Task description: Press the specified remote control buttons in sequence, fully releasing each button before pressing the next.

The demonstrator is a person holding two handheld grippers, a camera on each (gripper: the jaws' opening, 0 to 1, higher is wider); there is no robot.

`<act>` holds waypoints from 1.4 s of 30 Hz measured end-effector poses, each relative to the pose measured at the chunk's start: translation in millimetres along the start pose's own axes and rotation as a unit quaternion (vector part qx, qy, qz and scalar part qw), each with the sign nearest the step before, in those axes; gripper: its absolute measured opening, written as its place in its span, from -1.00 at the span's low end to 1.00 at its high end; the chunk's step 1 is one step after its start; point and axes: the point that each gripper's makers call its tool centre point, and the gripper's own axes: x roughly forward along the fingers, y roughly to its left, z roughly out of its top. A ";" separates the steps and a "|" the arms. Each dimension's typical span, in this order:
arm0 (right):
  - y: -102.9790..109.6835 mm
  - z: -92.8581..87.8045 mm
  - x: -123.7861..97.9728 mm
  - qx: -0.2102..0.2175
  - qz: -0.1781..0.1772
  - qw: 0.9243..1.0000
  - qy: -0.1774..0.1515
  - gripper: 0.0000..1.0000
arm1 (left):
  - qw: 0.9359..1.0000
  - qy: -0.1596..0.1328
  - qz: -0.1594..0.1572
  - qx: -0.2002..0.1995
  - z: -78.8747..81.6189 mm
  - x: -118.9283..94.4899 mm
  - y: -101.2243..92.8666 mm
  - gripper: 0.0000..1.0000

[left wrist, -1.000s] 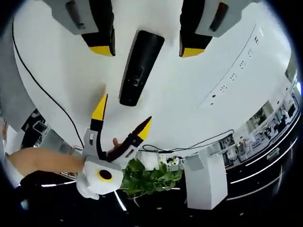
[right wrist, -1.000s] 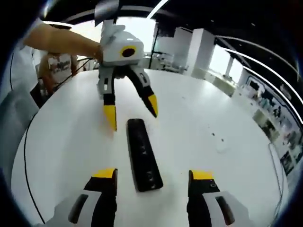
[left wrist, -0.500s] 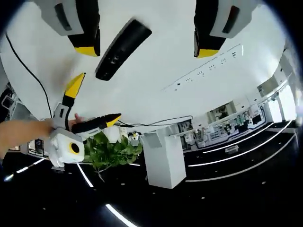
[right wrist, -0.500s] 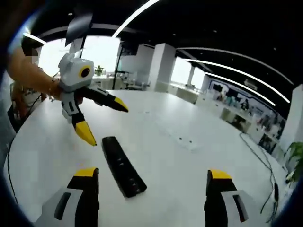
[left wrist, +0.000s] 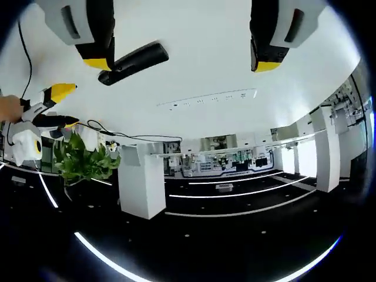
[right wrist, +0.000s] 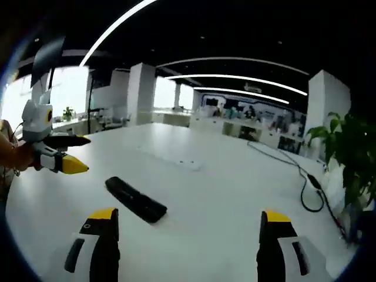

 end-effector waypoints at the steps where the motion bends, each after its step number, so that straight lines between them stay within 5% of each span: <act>1: 0.6 2.1 -6.3 0.017 -0.003 1.000 -0.006 0.98 | 1.000 -0.001 0.003 -0.005 0.1 -4.3 0.0 1.00; 16: 5.2 9.3 -91.3 0.055 -0.069 0.996 0.003 0.90 | 1.000 0.010 0.017 -0.004 4.7 -81.1 -22.1 1.00; 27: 20.3 17.6 -143.7 0.062 -0.076 0.995 -0.001 0.89 | 1.000 0.013 0.023 0.001 10.6 -134.4 -37.6 1.00; 42: 51.4 -5.7 -191.9 0.083 -0.066 0.994 0.034 0.83 | 0.998 0.052 0.034 -0.020 -0.3 -193.7 -48.7 1.00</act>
